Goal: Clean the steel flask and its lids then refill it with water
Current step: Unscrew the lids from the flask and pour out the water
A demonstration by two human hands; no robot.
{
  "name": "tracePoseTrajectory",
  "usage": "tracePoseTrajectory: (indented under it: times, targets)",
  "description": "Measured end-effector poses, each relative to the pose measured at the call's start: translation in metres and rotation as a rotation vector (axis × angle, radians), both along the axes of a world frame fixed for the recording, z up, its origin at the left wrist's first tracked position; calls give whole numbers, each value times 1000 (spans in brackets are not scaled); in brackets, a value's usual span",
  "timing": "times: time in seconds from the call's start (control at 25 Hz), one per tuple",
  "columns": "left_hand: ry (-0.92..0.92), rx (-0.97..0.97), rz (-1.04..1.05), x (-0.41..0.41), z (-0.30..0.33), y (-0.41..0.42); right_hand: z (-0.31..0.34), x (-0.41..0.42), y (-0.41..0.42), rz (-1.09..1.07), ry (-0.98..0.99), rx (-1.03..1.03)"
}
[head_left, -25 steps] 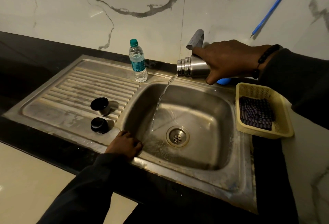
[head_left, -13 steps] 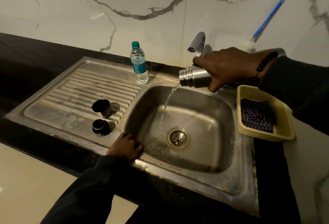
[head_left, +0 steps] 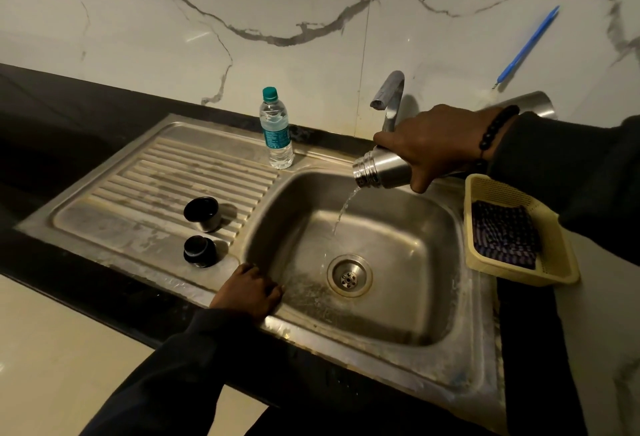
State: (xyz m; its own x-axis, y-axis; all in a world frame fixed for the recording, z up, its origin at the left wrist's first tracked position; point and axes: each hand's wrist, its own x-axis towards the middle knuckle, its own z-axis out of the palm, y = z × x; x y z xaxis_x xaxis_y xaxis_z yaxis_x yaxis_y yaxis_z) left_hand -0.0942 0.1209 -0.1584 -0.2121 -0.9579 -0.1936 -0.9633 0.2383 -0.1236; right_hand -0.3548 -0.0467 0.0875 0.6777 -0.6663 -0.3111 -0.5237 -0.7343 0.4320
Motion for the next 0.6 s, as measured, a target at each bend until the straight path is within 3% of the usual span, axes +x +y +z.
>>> tracePoseTrajectory:
  times: [0.24,0.4,0.52,0.6]
  targets:
    - [53,88,63,-7,-1,-1,0,27,4,-56,163,36]
    - [90,-25,46,-2,-4,-1,0,44,5,-53,174,51]
    - [-63,-42,-11,3,-10,-2,-14,49,9,-65,172,128]
    - [3,1,6,4,-8,-3,-34,51,13,-59,238,179]
